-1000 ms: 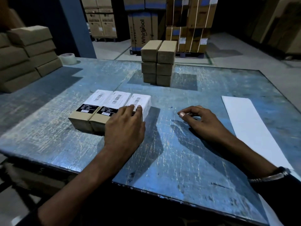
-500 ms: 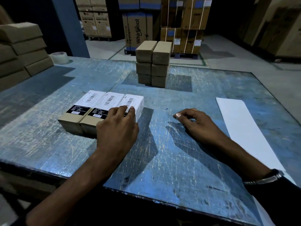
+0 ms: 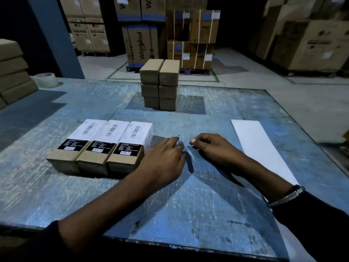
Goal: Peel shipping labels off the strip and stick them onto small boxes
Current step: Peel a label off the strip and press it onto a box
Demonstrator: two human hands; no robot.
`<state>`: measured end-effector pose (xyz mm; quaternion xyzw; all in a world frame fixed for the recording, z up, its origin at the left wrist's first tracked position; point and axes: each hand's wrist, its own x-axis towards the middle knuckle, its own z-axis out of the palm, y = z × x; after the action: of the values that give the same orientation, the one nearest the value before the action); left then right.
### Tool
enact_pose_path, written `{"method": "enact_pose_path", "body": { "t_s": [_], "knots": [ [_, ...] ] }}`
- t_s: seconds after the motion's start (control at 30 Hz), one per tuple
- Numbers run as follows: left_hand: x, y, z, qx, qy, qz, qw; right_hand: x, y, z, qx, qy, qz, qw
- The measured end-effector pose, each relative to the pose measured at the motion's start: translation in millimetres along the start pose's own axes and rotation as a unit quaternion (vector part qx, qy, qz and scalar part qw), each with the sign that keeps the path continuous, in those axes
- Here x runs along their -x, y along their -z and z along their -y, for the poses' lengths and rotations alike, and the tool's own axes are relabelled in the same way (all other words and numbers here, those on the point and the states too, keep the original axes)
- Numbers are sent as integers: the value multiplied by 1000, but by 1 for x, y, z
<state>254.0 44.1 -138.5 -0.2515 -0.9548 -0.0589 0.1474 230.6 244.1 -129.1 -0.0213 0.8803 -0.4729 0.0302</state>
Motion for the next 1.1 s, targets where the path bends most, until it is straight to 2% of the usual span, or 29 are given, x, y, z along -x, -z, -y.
{"method": "enact_pose_path", "body": {
  "t_s": [0.1, 0.17, 0.27, 0.4, 0.47, 0.63, 0.73, 0.83, 0.93, 1.1],
  "knots": [
    [-9, -13, 5, 39, -10, -11, 999, -14, 10, 17, -50, -44, 37, 997],
    [-9, -19, 11, 83, 1, -16, 996, -24, 15, 33, -38, -34, 21, 998],
    [-11, -22, 15, 104, 5, -14, 994, -56, 17, 58, 51, 30, -76, 995],
    [-10, -20, 11, 89, -4, -17, 996, -122, 8, 91, 118, 114, -199, 966],
    [-9, -18, 10, 90, 5, -14, 996, -151, 4, 107, 111, 138, -203, 963],
    [-9, -17, 12, 73, 37, -20, 996, -207, -9, 120, 136, 147, -148, 969],
    [-9, -17, 12, 57, 54, -44, 996, -218, -13, 119, 167, 177, -201, 949],
    [-9, -21, 11, 46, 55, -60, 996, -217, -10, 123, 120, 168, -257, 944],
    [-9, -22, 12, 47, 48, -80, 994, -208, -1, 127, 63, 141, -275, 949],
    [-9, -21, 9, 71, 42, -91, 992, -148, 39, 117, -30, 159, -276, 948]
  ]
}}
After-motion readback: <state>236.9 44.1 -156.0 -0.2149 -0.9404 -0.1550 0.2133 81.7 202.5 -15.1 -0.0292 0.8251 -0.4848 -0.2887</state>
